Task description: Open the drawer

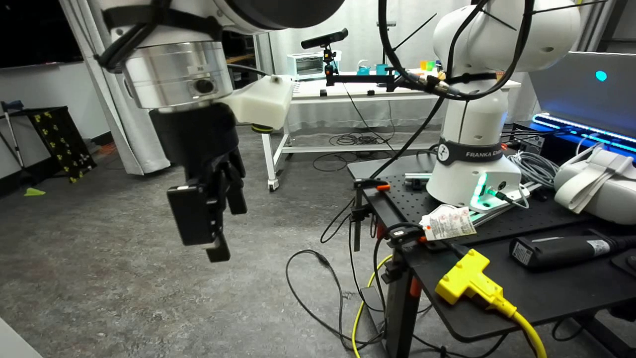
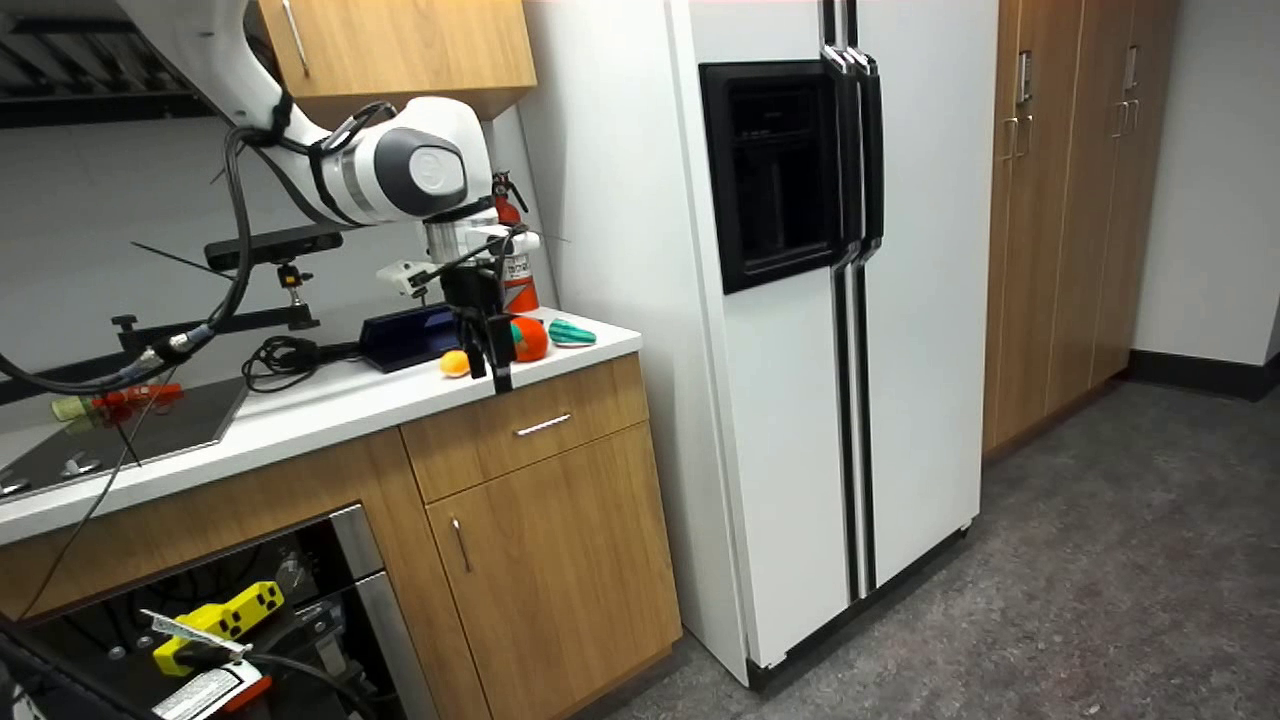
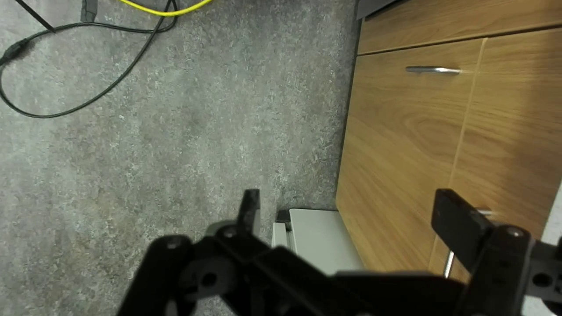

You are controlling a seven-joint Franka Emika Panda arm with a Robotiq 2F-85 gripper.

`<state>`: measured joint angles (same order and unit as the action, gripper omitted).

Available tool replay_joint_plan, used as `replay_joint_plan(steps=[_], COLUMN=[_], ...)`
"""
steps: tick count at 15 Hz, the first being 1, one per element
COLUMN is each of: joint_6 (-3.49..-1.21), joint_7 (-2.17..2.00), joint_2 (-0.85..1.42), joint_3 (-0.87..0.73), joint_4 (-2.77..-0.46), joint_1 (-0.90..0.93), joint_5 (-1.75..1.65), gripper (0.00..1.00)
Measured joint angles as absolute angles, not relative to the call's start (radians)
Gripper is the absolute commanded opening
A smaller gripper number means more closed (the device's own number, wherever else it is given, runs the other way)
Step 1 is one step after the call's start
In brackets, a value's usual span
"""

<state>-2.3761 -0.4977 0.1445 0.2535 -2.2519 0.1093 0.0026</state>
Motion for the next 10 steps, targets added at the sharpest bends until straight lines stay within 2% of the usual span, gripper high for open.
replay_joint_plan(steps=[10], joint_6=[-2.388], joint_7=[-0.497], joint_2=[0.173], joint_3=[0.22], joint_4=[-2.234], joint_1=[0.136], joint_5=[0.003], gripper=[1.0])
